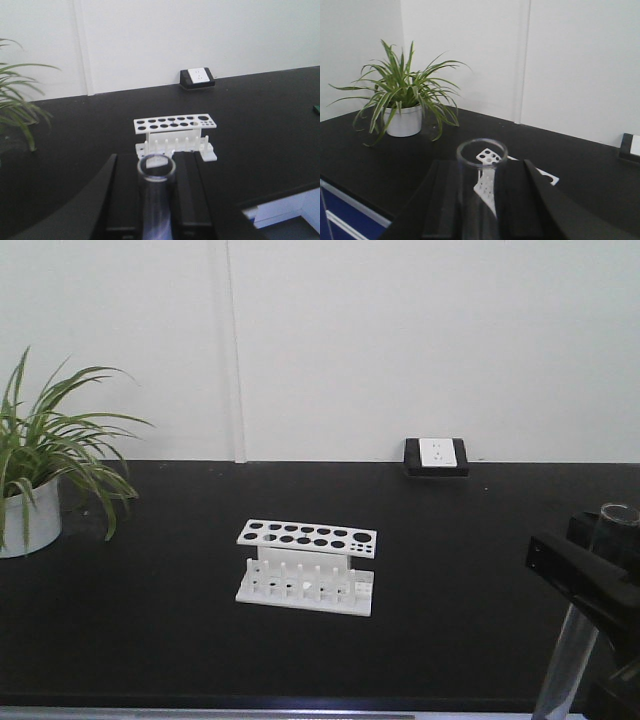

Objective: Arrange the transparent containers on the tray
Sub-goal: 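Drive the base to the counter with the yellow tray, holding both tubes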

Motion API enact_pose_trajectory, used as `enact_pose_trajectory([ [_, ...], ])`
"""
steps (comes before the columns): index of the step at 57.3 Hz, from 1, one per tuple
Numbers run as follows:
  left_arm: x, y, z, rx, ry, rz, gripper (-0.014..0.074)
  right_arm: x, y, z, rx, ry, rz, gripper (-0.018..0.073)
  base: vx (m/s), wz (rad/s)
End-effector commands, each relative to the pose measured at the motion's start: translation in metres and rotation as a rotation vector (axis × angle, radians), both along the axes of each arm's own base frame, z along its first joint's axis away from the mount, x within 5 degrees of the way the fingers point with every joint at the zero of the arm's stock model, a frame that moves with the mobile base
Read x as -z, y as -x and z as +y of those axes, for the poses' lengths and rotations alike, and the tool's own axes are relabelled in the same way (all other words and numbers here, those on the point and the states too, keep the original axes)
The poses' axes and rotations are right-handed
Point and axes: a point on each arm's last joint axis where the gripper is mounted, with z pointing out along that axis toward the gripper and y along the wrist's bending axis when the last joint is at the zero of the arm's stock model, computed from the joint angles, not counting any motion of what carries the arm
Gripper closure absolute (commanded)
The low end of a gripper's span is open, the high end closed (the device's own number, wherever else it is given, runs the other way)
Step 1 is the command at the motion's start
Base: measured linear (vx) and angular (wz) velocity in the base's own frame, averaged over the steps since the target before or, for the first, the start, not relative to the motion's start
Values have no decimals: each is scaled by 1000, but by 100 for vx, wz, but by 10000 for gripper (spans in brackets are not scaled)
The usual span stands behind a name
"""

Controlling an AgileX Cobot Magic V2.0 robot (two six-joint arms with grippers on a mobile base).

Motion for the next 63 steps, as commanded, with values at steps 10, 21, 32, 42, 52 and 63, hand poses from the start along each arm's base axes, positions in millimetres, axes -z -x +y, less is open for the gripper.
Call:
enact_pose_trajectory([
  [10, -17, 1, 0, 5, 45, -108, 603, -19, 4, 0, -19, -57, -101, 571, -33, 30],
  [21, -17, 1, 0, 5, 45, -108, 603, -19, 4, 0, -19, -57, -101, 571, -33, 48],
  [32, -17, 1, 0, 5, 45, -108, 603, -19, 4, 0, -19, -57, -101, 571, -32, 56],
  [42, -17, 1, 0, 5, 45, -108, 603, -19, 4, 0, -19, -57, -101, 571, -32, 56],
  [52, -17, 1, 0, 5, 45, -108, 603, -19, 4, 0, -19, -57, -101, 571, -30, 52],
  [63, -17, 1, 0, 5, 45, -108, 603, -19, 4, 0, -19, -57, -101, 571, -27, 49],
])
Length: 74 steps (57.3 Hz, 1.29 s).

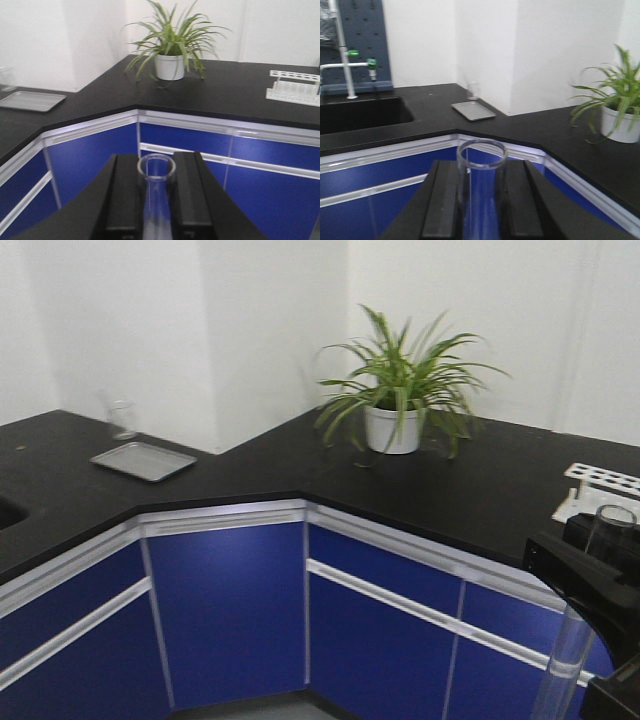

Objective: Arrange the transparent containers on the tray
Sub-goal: 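Drive the base to the counter with the yellow tray, holding both tubes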

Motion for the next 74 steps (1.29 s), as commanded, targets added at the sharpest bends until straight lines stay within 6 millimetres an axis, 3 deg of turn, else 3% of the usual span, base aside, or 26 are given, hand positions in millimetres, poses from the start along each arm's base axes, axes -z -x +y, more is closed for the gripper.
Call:
enact_pose_trajectory([
  [1, -17, 1, 0, 5, 43, -109, 603, -19, 4, 0, -19, -57, -101, 571, -25, 46],
  [36, -17, 1, 0, 5, 43, -109, 603, -19, 4, 0, -19, -57, -101, 571, -20, 49],
  [74, -17, 1, 0, 5, 43, -109, 603, -19, 4, 0, -19, -57, -101, 571, -1, 82],
])
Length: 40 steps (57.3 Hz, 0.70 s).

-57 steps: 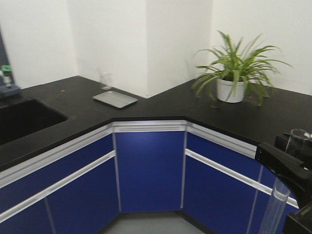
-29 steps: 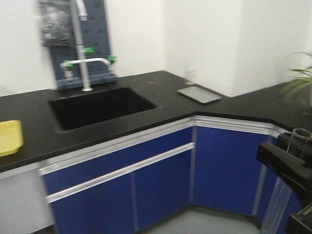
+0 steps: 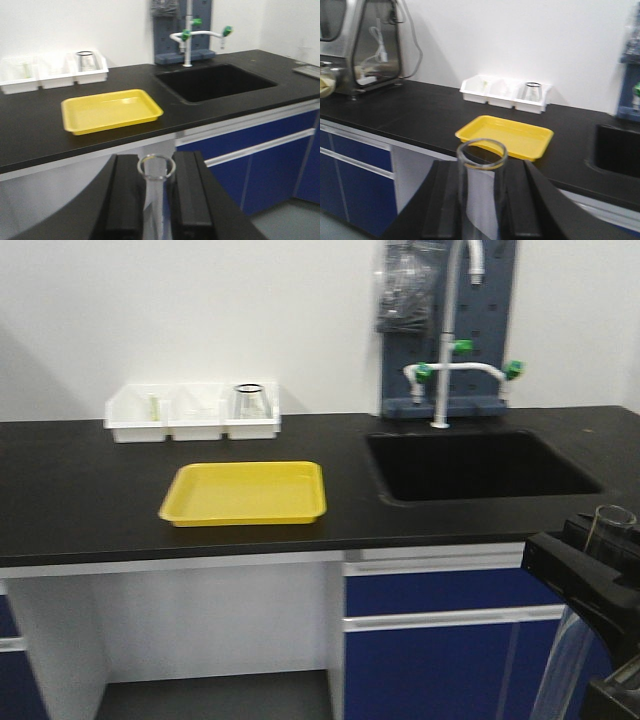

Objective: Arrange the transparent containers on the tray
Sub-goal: 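Drive the base to the counter with the yellow tray, holding both tubes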

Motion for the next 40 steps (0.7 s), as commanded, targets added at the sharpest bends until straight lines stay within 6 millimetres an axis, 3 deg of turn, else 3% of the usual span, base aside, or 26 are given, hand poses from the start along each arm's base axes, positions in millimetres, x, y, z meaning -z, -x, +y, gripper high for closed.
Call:
enact_pose_trajectory([
  [1, -17, 1, 0, 4, 42, -108, 603, -19, 4, 0, -19, -57, -101, 571, 14, 59],
  [22, -17, 1, 0, 4, 42, -108, 603, -19, 4, 0, -19, -57, -101, 571, 18, 42],
  [40, -17, 1, 0, 4, 42, -108, 603, -19, 4, 0, -19, -57, -101, 571, 28, 16],
])
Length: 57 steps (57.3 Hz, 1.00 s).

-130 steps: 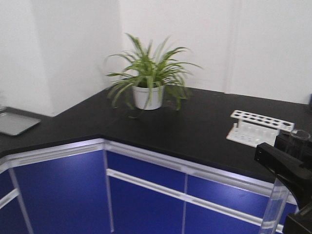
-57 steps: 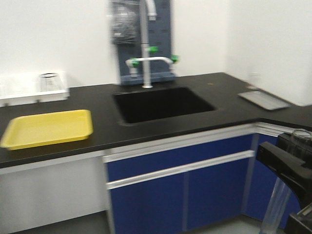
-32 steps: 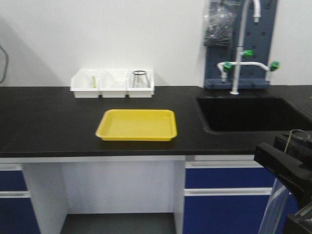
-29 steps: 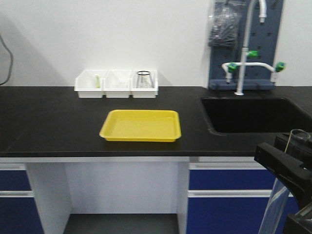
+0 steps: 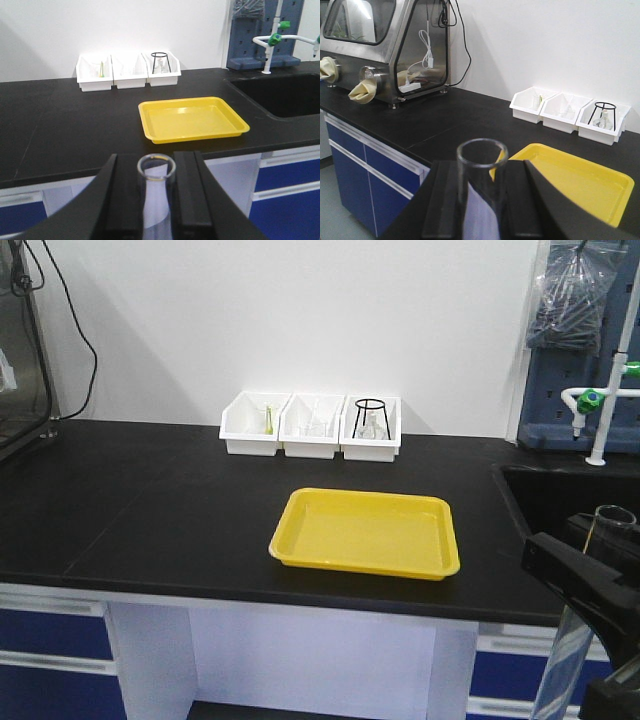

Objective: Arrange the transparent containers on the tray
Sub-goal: 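Drive the base to the counter with the yellow tray, holding both tubes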

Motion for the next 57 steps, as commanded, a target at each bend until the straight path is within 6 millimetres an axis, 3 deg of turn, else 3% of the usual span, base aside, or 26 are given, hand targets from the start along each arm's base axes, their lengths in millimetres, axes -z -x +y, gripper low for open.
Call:
enact_pose_trajectory([
  [1, -17, 1, 0, 4, 42, -108, 603, -19, 4, 0, -19, -57, -101, 571, 33, 3],
  [57, -17, 1, 0, 4, 42, -108, 603, -19, 4, 0, -19, -57, -101, 571, 38, -10],
])
